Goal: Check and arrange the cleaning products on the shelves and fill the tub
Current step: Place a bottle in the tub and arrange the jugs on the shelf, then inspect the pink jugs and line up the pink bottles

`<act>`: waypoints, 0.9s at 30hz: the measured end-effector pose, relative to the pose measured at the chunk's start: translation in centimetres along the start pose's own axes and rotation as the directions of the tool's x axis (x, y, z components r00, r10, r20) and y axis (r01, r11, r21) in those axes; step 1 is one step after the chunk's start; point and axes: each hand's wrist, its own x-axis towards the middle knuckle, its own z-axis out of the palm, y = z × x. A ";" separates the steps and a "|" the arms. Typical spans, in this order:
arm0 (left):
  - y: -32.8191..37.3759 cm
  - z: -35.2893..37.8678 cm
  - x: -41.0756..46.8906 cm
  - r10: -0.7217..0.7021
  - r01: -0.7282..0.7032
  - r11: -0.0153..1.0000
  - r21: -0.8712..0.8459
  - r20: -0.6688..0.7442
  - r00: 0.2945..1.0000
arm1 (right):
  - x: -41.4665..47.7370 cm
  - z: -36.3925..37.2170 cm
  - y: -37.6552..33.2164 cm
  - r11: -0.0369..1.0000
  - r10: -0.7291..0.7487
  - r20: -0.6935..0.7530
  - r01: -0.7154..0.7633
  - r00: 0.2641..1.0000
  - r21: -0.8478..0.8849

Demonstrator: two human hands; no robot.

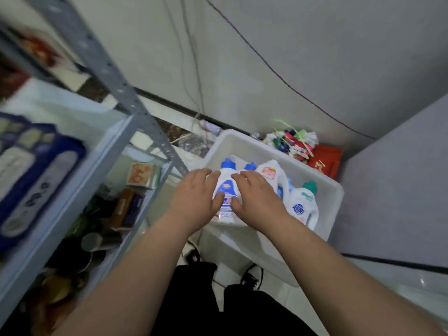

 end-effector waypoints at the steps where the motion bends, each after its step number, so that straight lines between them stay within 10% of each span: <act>1: -0.6 -1.2 -1.2 -0.043 0.043 0.999 0.001 -0.030 0.999 | 0.1 -0.5 -1.4 0.999 -0.052 -0.004 0.052 0.999 -0.017; 12: -5.5 -16.6 -16.1 -0.311 0.348 0.937 0.043 -0.353 0.882 | -0.4 -5.2 -19.9 0.822 -0.569 -0.200 0.548 0.797 -0.154; 27: -14.6 -29.8 -35.9 -0.396 0.583 0.805 0.111 -0.631 0.667 | -4.4 -7.7 -43.9 0.516 -0.843 -0.308 0.822 0.440 -0.240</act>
